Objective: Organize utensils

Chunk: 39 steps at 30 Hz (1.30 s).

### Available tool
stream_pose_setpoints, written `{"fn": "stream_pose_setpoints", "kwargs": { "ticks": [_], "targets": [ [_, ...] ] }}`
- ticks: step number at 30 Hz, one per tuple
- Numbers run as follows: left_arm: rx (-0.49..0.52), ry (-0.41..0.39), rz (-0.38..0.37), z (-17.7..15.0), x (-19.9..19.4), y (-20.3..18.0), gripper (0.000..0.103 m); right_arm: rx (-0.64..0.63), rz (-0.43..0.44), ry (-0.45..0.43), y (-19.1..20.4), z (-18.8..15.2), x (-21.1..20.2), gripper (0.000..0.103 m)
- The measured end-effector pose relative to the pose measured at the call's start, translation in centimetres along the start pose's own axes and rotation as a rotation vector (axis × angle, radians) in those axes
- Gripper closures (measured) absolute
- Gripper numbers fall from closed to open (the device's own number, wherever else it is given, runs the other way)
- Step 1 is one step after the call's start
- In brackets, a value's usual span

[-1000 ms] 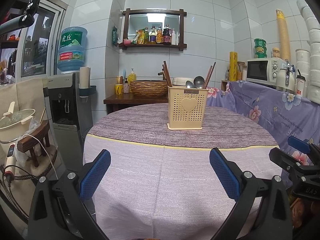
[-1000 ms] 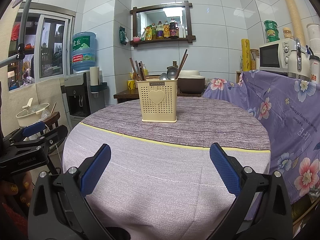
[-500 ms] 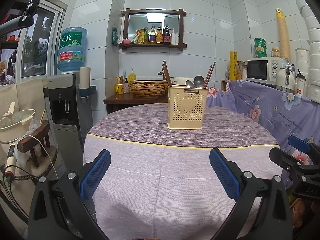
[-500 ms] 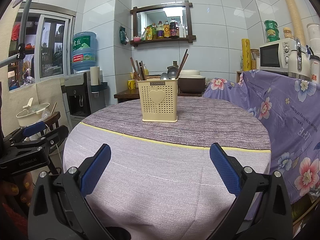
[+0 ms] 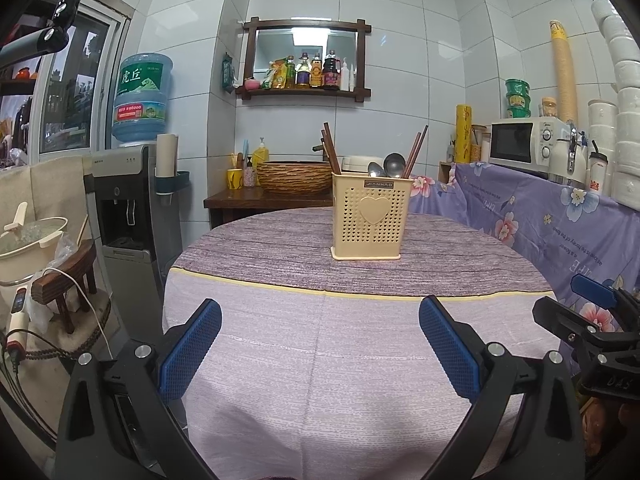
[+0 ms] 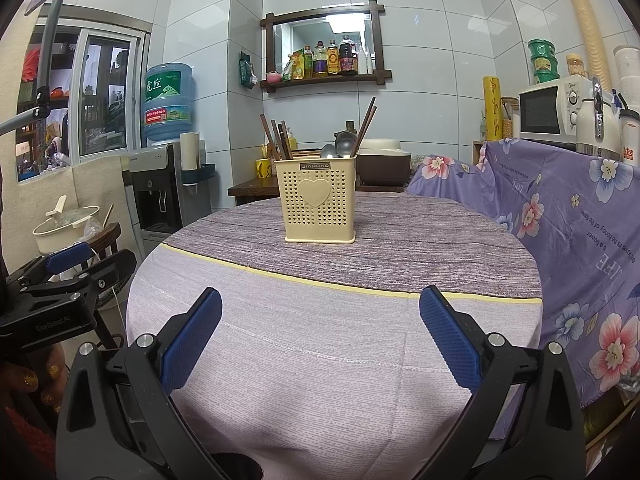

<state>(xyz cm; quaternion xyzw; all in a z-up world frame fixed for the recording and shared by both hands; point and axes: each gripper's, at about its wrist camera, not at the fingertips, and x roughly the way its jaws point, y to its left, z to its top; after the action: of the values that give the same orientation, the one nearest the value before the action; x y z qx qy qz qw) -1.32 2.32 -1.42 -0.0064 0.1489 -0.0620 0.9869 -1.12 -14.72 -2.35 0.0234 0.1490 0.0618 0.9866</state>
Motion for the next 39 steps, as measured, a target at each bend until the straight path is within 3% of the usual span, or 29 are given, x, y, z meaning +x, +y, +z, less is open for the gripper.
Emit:
{"fn": "stream_pose_setpoints", "kwargs": {
  "ticks": [39],
  "targets": [
    [0.005,-0.019,0.021,0.36,-0.20,-0.47,0.005,0.000,0.007,0.004,0.68,0.00,-0.24,0.006]
  ]
}}
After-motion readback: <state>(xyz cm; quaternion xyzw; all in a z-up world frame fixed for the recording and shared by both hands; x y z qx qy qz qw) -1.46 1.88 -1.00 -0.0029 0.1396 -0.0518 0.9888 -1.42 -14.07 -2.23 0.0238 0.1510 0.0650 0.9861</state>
